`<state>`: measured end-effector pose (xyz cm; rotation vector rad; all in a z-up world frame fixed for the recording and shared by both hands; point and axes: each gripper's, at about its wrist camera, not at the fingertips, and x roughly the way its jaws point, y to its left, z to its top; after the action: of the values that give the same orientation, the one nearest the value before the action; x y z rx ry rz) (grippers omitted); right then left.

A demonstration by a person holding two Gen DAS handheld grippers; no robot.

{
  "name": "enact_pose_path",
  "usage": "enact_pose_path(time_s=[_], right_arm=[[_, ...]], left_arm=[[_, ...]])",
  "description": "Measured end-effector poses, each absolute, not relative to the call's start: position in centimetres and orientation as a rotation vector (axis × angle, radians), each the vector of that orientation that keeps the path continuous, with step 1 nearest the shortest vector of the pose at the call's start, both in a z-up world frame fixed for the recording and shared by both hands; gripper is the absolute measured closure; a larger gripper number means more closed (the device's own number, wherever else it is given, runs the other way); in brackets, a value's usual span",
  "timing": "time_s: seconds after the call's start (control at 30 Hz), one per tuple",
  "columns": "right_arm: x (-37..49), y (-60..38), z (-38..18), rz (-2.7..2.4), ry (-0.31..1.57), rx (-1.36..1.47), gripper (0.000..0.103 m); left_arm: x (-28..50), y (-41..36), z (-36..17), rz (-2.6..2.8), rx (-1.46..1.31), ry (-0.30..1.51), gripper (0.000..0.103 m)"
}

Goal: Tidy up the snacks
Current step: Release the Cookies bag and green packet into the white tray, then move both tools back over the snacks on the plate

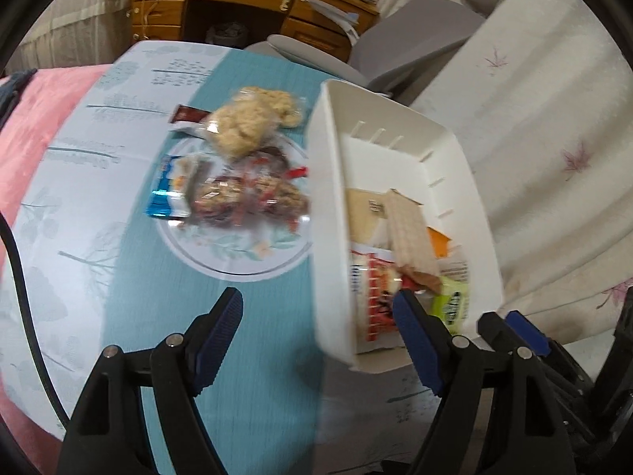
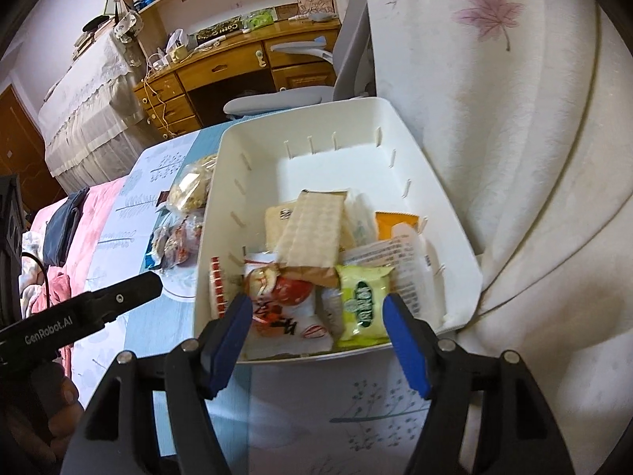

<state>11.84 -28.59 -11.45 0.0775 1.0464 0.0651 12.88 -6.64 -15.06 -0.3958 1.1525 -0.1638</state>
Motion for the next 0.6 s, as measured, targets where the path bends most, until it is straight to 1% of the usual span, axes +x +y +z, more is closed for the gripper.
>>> enact_pose_path(time_s=[0.5,0.6], right_arm=[[10.9,-20.7,-13.0,0.035,1.115,0.147,0.034],[11.1,-19.3,-13.5,0.023,1.153,0.209,0.034]], left_arm=[[12.8,1.3,-16.5,-0.221,-0.309,1.229,0.026],[13.0,2.8,-16.7,-0.236,-0.29,1.234,0.026]])
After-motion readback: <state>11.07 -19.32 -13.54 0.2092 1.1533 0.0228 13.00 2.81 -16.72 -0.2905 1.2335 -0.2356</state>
